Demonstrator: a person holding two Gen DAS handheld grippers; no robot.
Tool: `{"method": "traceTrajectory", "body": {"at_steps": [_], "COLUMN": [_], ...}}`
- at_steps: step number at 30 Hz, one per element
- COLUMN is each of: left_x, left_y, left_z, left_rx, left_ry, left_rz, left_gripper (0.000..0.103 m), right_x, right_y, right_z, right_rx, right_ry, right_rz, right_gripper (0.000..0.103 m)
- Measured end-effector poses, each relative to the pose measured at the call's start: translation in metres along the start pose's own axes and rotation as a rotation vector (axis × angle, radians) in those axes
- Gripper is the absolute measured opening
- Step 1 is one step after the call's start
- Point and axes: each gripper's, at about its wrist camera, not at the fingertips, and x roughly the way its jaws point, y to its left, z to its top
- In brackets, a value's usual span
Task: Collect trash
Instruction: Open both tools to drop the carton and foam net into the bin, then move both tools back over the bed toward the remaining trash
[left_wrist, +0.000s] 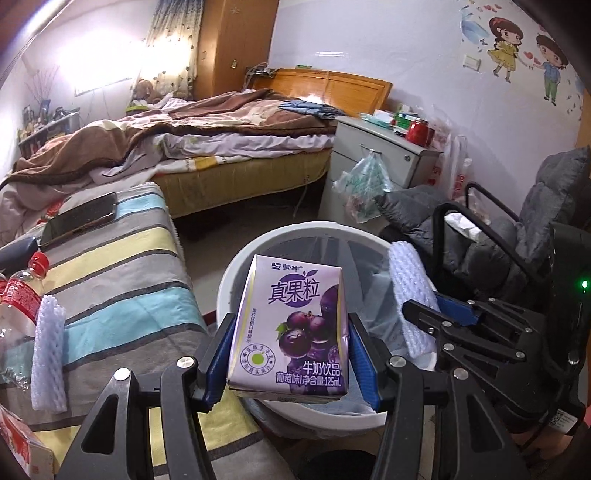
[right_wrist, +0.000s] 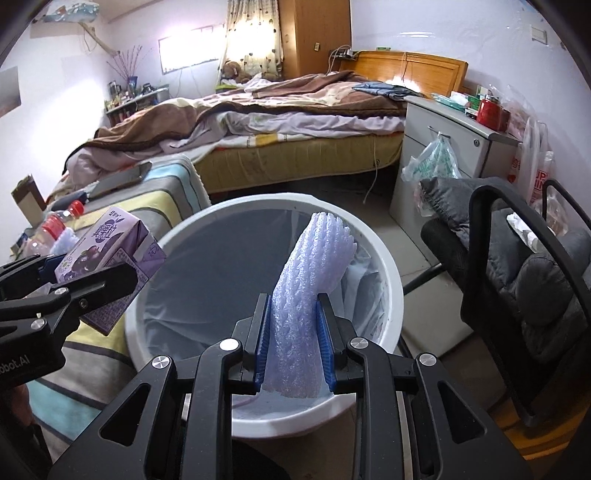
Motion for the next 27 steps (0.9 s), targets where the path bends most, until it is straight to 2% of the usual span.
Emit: {"method": "traceTrajectory", "body": {"at_steps": [3,4,9,11,12,14,27], "left_x": [0.002,0.002,-0.001,-0.003,-0.005,-0.009,-0.05], "left_y": [0.001,0.001,0.004,0.004,0.005,0.007,0.03], "left_z": [-0.001,-0.001,0.001,0.001,0.001,0.002,-0.009], "left_rx": [0.008,0.009,-0.006,-0.01,-0.016,-0.024,-0.043], "left_ry": [0.001,0.002,-0.011,-0.013,-0.014,-0.018,-0.065], "left_rz": [0.026,0.032,0.028,0.036,0.031,0.022,0.091], "left_gripper": [0.06,0.064,0.071,0.071,0.071,0.071,0.071], "right_x": [0.001,0.002,0.0,-0.002,-0.003,-0.007,-0.022], "right_y": [-0.006,-0.008,-0.007,-0.006,-0.005,-0.002,0.019], "right_z": [0.0,0.001,-0.001,0.0,0.0,0.0,0.002], "right_rx": [0.04,0.048,0.044,0.028,0.022,0.013,0.013], "right_ry": [0.007,0.013,0.009,-0.001,-0.005,-0.019,-0.077], "right_rz": [0.032,0.033,0.005,0.003,-0.002,-0.009,0.02], "right_gripper": [0.029,0.031,0.039,0.052,0.054,0.054,0.054]}}
